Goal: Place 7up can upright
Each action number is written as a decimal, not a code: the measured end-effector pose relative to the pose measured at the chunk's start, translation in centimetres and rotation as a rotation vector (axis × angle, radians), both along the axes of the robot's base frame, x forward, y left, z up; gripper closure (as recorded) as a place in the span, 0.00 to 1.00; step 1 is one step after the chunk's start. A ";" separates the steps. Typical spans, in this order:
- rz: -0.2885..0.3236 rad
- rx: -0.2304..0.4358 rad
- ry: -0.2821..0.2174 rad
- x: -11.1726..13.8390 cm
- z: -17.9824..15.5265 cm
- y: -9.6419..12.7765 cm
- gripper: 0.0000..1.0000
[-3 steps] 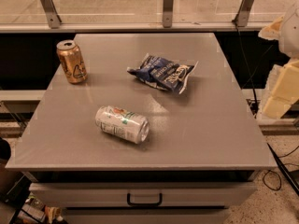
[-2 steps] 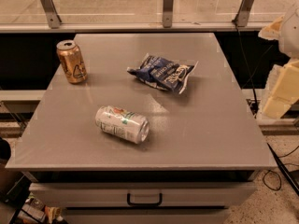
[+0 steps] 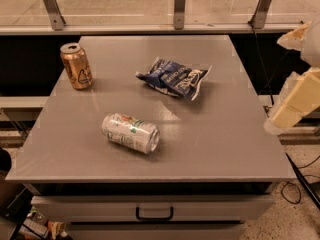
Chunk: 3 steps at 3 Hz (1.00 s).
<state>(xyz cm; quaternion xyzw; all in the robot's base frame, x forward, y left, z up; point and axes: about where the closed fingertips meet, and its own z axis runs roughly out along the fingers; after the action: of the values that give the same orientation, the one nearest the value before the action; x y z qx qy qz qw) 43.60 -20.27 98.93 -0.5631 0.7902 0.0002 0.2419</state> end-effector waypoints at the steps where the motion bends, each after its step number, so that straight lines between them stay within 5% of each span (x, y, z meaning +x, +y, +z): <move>1: -0.047 0.063 0.030 0.4 -1.6 2.0 0.00; 3: -0.114 -0.012 0.106 2.3 -3.2 8.5 0.00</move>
Offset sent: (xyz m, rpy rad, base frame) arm 0.0298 0.0851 -0.0397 0.0055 0.1282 -0.1775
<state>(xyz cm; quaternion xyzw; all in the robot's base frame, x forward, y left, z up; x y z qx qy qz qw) 45.90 -11.74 95.76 -0.5176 0.8327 0.0114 0.1962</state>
